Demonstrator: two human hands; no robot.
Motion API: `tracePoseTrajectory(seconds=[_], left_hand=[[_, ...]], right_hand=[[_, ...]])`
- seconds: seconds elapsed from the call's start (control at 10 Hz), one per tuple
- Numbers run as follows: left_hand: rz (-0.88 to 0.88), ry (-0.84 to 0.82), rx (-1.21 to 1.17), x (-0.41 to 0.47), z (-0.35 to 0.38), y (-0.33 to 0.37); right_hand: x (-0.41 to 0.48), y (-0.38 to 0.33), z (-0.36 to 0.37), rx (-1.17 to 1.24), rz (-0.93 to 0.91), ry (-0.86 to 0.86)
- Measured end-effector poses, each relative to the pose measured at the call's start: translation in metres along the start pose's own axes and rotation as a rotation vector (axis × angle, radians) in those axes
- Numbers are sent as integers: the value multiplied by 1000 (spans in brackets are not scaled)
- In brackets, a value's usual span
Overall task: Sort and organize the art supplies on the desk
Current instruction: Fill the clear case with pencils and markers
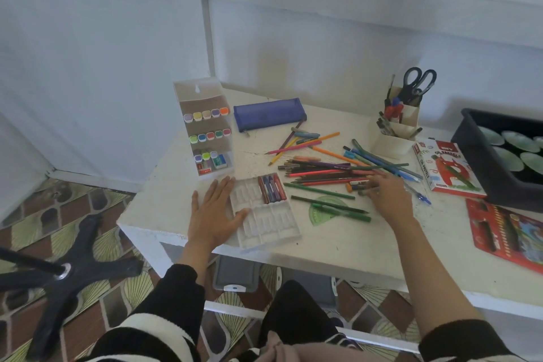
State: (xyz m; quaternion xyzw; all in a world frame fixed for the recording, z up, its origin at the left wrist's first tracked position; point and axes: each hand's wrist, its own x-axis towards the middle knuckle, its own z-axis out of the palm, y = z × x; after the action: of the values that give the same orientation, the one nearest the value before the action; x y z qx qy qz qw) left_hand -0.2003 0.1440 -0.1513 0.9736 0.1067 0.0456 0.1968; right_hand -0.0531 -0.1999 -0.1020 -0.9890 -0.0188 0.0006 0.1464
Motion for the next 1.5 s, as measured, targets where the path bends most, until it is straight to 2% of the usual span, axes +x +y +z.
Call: tracePoseTrajectory(seconds=[0.2, 0.3, 0.4, 0.5, 0.6, 0.8, 0.9, 1.0, 1.1, 1.3, 1.4, 1.5], left_hand=[[0, -1, 10, 0, -1, 0], [-1, 3, -5, 0, -1, 0], [-2, 4, -6, 0, -1, 1], [-2, 6, -6, 0, -1, 1], [-5, -1, -8, 0, 0, 0], [-13, -17, 7, -1, -3, 2], [-12, -19, 4, -2, -5, 3], [-21, -21, 22, -2, -5, 2], [-27, -20, 22, -2, -5, 3], [-25, -13, 22, -1, -3, 3], [-23, -13, 35, -1, -2, 2], [-23, -16, 34, 0, -2, 2]], right_hand=[[-1, 6, 5, -36, -120, 2], [-1, 2, 1, -130, -305, 21], [-6, -6, -3, -69, -427, 105], [-16, -28, -3, 217, -471, 62], [-28, -60, 3, 391, -569, -39], [-46, -131, 33, 346, -798, -173], [-51, -152, 52, 299, -807, -274], [-53, -151, 74, 211, -863, -229], [-55, -147, 78, 317, -866, -202], [-57, -150, 76, 268, -900, -224], [-61, -149, 70, 244, -818, -272], [-63, -151, 67, 137, -827, -265]])
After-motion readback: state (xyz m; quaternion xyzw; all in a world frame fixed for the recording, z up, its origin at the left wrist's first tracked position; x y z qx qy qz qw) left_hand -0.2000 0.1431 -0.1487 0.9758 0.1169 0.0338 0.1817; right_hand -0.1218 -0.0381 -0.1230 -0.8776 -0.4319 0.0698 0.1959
